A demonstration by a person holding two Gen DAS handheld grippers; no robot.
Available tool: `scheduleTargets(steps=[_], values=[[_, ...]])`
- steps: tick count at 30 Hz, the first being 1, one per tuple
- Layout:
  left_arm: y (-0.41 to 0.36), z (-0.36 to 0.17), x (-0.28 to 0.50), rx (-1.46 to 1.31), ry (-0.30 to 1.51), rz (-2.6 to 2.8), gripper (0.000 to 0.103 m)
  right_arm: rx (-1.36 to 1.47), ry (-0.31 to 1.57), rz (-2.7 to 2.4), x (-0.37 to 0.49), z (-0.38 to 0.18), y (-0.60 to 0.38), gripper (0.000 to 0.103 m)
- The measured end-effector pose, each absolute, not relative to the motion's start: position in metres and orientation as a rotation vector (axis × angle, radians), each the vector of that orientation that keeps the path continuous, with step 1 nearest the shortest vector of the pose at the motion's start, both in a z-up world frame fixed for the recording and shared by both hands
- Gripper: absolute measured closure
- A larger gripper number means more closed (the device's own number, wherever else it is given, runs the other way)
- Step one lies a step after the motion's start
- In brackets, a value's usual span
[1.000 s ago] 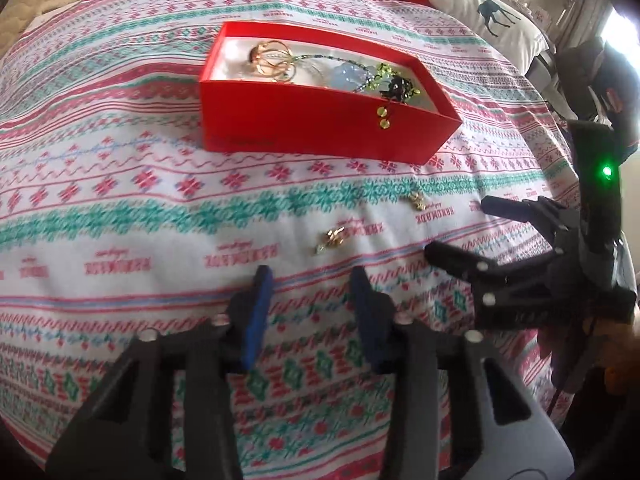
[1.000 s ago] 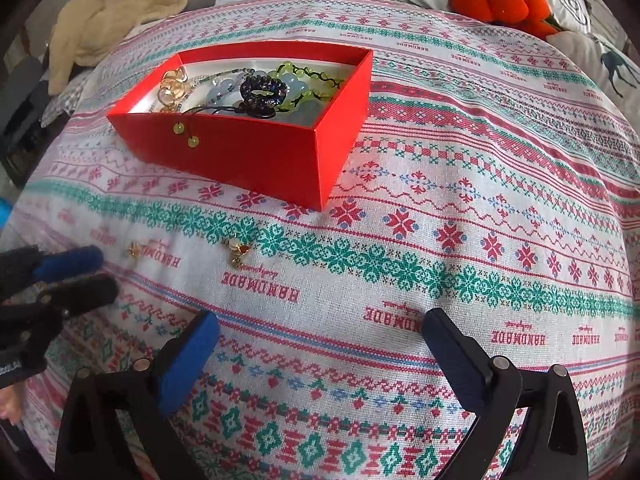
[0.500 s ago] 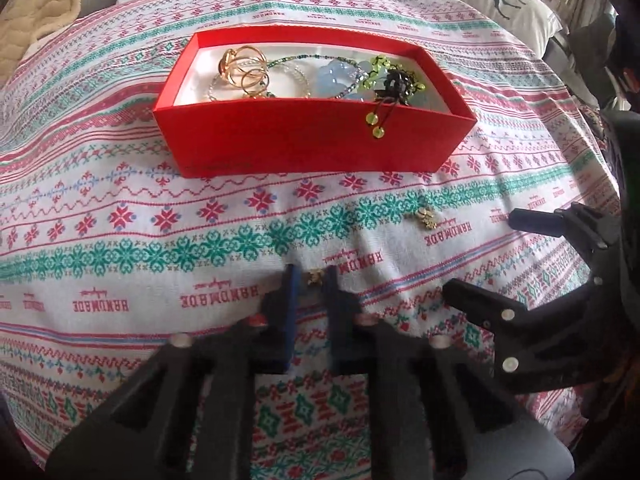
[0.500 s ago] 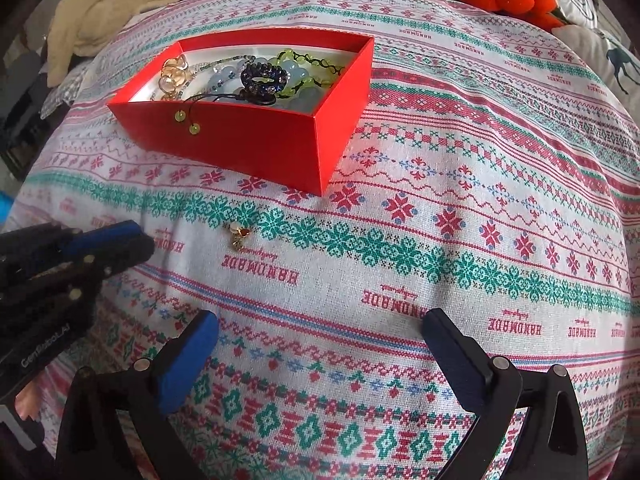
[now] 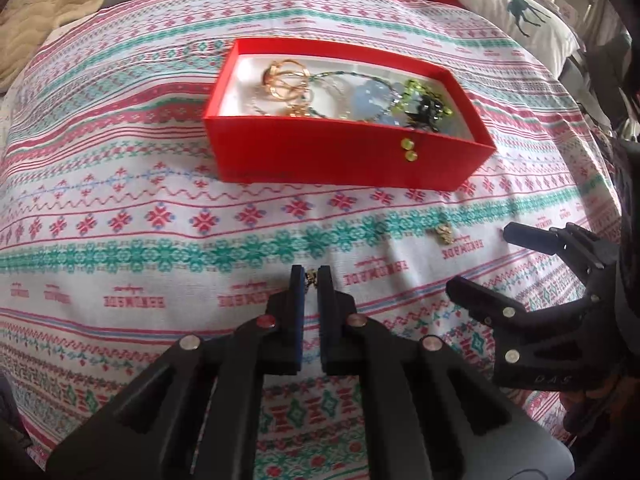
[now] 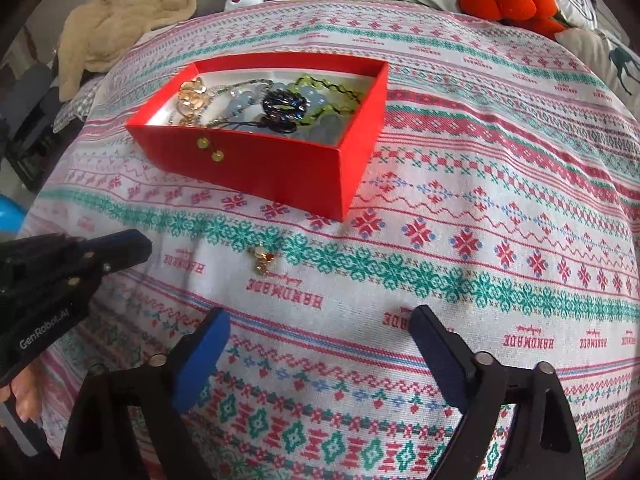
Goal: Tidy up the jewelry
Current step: 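Grasp the gold earring with left while right grasps the last gold earring, then carry both held gold earrings over the red box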
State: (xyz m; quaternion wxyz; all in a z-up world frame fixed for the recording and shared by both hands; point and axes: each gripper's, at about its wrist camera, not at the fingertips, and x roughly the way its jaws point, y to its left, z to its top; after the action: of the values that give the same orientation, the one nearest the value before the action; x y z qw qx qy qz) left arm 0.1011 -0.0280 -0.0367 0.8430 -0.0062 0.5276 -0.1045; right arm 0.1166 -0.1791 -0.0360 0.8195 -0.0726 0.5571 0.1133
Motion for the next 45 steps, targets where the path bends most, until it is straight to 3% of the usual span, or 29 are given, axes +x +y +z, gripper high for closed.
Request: scheduleTargets(steps=[13, 20, 34, 45], values=[[-0.011, -0.030, 0.099, -0.058, 1.129, -0.189, 0.096, -0.201, 1.125, 0.325, 0.120, -0.039, -0.159, 0.050], [-0.003, -0.033, 0.100, -0.082, 1.157, -0.168, 0.096, -0.267, 1.111, 0.361, 0.120, -0.043, -0.150, 0.057], [-0.009, -0.038, 0.100, -0.069, 1.178, -0.152, 0.096, -0.297, 1.100, 0.390, 0.122, -0.042, -0.143, 0.088], [-0.010, -0.037, 0.102, -0.071, 1.175, -0.150, 0.096, -0.312, 1.095, 0.394, 0.122, -0.039, -0.140, 0.093]])
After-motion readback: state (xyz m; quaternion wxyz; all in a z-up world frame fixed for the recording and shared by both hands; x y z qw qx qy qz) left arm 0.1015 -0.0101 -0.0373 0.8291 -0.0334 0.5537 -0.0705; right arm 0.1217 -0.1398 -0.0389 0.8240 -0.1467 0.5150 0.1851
